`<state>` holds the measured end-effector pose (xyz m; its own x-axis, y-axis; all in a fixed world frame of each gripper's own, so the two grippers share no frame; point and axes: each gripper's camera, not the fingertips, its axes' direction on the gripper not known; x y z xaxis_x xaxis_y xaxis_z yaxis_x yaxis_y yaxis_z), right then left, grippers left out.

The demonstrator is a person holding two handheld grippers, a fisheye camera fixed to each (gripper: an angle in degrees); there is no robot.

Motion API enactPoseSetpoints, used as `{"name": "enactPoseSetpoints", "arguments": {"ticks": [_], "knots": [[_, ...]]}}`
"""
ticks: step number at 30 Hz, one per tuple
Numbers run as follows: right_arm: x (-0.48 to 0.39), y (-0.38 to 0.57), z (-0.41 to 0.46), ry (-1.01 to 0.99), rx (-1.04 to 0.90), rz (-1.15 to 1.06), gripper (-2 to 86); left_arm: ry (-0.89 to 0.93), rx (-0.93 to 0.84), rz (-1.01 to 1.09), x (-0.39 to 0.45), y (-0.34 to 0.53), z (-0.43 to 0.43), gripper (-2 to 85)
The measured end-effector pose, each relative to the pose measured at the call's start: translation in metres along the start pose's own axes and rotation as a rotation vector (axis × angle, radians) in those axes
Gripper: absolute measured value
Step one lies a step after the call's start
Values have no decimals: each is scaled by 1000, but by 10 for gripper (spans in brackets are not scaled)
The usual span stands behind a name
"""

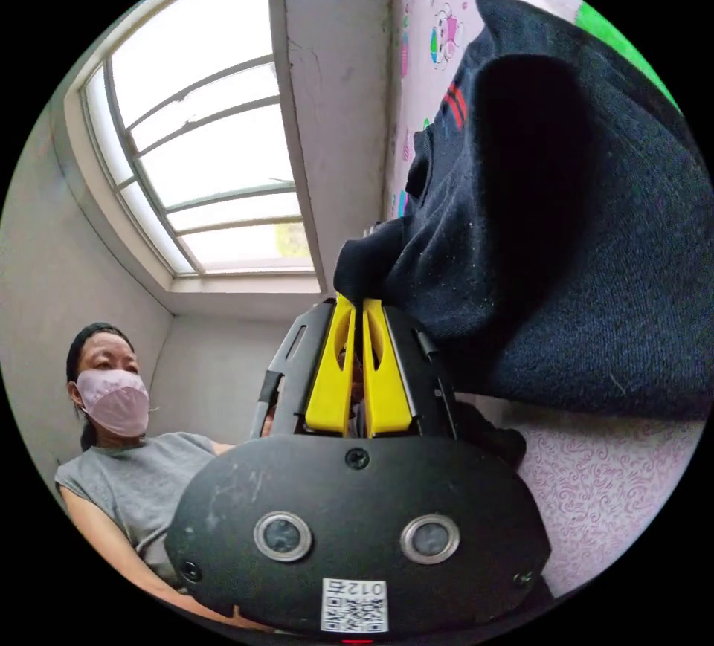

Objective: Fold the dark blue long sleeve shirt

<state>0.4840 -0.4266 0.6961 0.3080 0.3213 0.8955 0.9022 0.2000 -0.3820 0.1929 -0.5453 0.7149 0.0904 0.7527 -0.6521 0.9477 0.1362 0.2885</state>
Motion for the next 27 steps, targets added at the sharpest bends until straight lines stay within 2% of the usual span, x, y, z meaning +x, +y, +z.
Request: {"name": "enactPoseSetpoints", "arguments": {"ticks": [3,5,11,14,19,24,27], "knots": [[-52,5,30,214,-78,-167,-2,25,-16,-16,-3,-3,4,88],[-101,16,65,424,-167,-357,2,35,-31,-29,-7,-3,7,91],[-195,75,173,880,-372,-831,45,-93,-41,-62,-21,11,1,40],[-214,103,214,947,-486,-938,85,-192,-77,-98,-29,18,-6,21],[-240,114,227,925,-540,-914,96,-287,-102,-125,-43,31,-26,12],[-264,112,224,880,-553,-870,80,-118,-45,-115,-47,40,-38,15],[-282,114,227,919,-502,-868,81,-139,-17,-153,-49,45,-42,22]]}}
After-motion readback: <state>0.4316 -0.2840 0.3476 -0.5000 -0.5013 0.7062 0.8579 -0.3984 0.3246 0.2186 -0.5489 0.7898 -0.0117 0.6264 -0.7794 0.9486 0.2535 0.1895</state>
